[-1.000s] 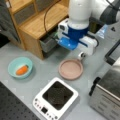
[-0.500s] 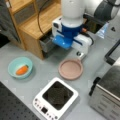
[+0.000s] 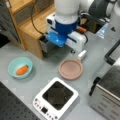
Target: Pick up the pan. Place the pan on the table. Pick up the bowl. Place the bowl on the stove.
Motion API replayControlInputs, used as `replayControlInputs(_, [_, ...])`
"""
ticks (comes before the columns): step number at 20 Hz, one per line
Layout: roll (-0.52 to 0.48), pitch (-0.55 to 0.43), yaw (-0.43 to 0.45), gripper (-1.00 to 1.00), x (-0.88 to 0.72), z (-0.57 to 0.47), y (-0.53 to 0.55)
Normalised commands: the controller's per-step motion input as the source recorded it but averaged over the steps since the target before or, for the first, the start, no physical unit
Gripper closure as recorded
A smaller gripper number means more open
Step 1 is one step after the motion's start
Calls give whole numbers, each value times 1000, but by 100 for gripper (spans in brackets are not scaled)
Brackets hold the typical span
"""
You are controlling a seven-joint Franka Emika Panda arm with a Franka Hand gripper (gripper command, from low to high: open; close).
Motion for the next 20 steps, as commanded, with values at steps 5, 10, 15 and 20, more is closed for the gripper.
replayControlInputs(5, [-42,280,157,-100,604,370,-312])
replayControlInputs(10, [-30,300,180,-100,518,304,-407])
replayControlInputs(15, [-5,307,205,-100,478,268,-468])
replayControlInputs(20, [32,305,166,-100,512,203,-473])
